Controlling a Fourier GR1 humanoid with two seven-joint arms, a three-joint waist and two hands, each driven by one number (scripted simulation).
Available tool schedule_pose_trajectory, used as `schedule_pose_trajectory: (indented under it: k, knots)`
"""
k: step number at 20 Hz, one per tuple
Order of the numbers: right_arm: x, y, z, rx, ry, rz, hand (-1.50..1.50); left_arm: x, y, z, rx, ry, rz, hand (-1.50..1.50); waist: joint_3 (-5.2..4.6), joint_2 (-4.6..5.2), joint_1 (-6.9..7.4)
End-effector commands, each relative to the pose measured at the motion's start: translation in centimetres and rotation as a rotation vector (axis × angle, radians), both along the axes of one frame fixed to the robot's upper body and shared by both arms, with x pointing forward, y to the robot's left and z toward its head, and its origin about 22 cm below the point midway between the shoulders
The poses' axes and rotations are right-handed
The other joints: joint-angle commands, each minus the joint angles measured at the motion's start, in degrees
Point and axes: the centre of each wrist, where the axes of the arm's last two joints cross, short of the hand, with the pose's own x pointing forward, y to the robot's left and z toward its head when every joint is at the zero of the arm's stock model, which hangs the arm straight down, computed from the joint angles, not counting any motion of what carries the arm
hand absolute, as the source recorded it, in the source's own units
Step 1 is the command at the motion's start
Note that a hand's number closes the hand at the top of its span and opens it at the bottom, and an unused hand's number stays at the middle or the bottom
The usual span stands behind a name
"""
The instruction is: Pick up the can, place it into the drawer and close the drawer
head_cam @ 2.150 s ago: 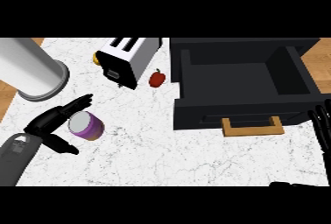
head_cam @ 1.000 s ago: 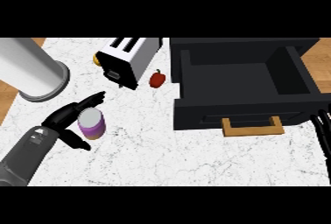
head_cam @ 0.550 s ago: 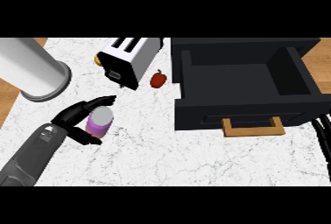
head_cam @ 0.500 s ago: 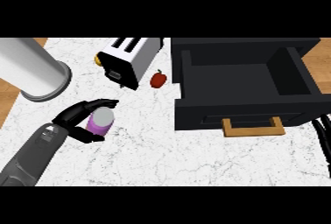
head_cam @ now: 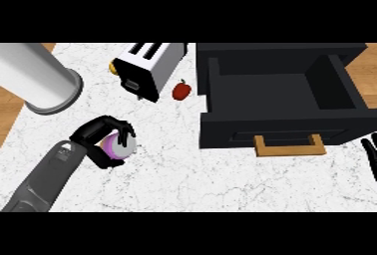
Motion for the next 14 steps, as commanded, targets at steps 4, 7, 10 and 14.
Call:
schedule_pose_trajectory:
  k: [4,7,10,14]
  knots:
    - [-0.9,-0.2,-0.1,0.0,0.004,-0.052,-1.5,-4.4,2.2,-4.2,-0.197,0.048,0.668,1.5,-0.08,-0.47,3.4]
    - [-0.8,-0.3,0.2,0.005,0.013,-0.044,-1.5,-3.7,1.4,-3.9,-0.242,-0.013,0.901,1.5,0.0,-0.61,3.08]
    - [-1.5,-1.5,-0.4,-0.004,0.004,-0.05,-1.5,-2.7,-1.7,-3.5,-0.271,-0.026,0.91,1.5,0.1,-0.85,2.64]
    - [-2.4,-0.7,1.4,-0.002,-0.013,-0.057,-1.5,-0.2,-3.4,0.4,-0.273,-0.076,0.884,1.5,0.05,-0.76,2.23]
